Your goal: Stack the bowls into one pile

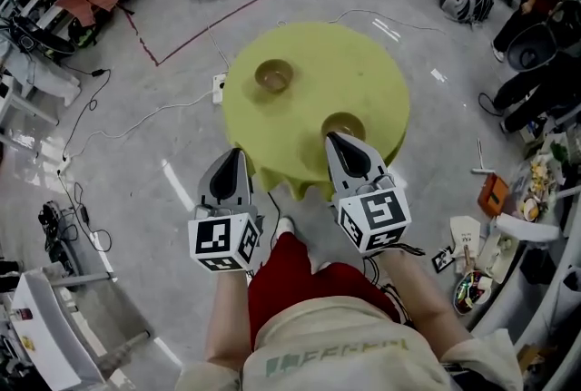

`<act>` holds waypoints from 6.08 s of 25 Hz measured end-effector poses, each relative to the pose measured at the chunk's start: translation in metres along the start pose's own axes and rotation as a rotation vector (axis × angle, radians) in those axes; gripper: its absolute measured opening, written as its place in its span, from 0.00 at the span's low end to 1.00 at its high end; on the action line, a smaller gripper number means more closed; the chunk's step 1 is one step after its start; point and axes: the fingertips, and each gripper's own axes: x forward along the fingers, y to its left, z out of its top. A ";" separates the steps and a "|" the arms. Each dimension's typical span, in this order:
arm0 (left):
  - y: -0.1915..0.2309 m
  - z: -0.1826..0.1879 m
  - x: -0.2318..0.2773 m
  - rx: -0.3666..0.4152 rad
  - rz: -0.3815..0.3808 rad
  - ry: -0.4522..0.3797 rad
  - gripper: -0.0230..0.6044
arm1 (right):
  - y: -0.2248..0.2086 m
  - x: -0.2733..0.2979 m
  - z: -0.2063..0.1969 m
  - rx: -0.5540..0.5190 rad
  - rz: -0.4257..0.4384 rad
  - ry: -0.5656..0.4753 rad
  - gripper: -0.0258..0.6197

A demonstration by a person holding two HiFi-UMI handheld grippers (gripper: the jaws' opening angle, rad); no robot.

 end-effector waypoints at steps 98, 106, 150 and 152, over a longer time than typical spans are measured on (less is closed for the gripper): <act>0.126 -0.135 0.347 -0.191 -0.120 0.469 0.16 | -0.132 0.342 -0.162 0.141 0.008 0.616 0.10; 0.124 -0.143 0.350 -0.209 -0.108 0.505 0.18 | -0.135 0.344 -0.163 0.144 0.024 0.648 0.12; 0.122 -0.161 0.360 -0.231 -0.078 0.585 0.13 | -0.126 0.357 -0.176 0.154 0.074 0.767 0.15; 0.122 -0.160 0.360 -0.236 -0.080 0.582 0.13 | -0.127 0.358 -0.176 0.158 0.066 0.768 0.14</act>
